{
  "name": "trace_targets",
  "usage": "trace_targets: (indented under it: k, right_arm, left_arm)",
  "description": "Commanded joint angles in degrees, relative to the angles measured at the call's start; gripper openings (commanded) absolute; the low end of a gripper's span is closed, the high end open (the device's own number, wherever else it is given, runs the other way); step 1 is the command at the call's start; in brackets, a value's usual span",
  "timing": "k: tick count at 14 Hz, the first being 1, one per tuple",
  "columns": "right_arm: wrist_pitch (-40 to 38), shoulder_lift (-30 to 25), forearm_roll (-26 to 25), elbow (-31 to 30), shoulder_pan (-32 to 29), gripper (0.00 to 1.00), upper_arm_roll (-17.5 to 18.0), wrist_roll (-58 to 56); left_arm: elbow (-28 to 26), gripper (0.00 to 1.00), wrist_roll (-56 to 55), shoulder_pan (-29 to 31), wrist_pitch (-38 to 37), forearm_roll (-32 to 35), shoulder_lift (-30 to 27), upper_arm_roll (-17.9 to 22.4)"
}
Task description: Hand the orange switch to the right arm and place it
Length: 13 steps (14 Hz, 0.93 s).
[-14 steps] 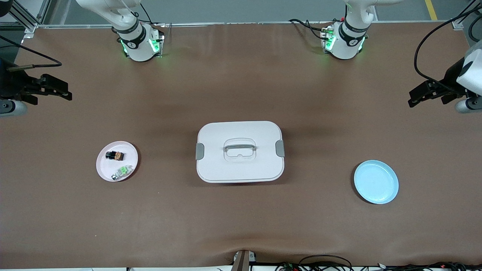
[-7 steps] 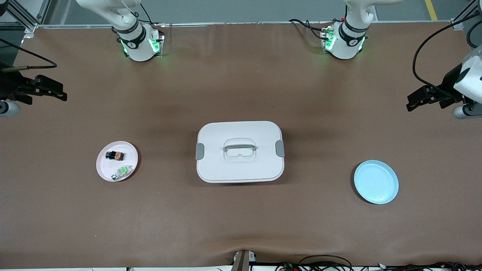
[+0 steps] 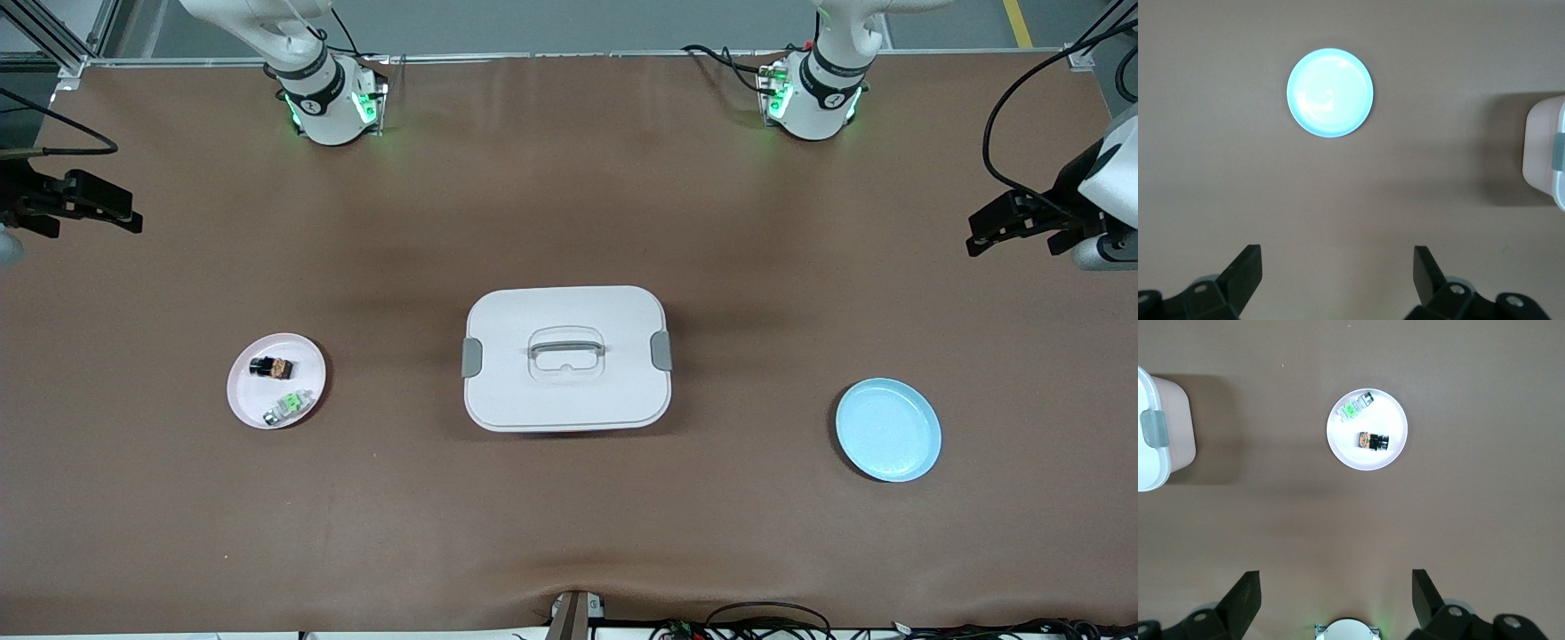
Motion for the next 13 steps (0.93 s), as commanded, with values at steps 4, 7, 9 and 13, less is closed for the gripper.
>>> trace_targets:
  k: [4, 7, 9, 13]
  right_arm:
    - [3.43, -5.3, 1.08, -6.93, -0.43, 1.0, 0.16, 1.33]
    - [3.52, -5.3, 1.78, -6.93, -0.51, 1.0, 0.08, 1.33]
    - [3.78, -5.47, 1.87, -7.02, -0.51, 1.0, 0.08, 1.5]
    - [6.14, -7.57, 1.87, -10.25, -0.51, 1.0, 0.08, 2.9]
  left_arm:
    - [1.01, 1.0, 0.8, -0.2, -1.78, -0.59, -0.04, 0.17]
    - [1.01, 1.0, 0.8, -0.2, -1.78, -0.68, 0.04, 0.17]
    - [1.01, 1.0, 0.8, -0.2, -1.87, -0.68, 0.04, 0.17]
    - [1.01, 1.0, 0.71, -0.29, -1.87, -0.77, 0.04, 0.17]
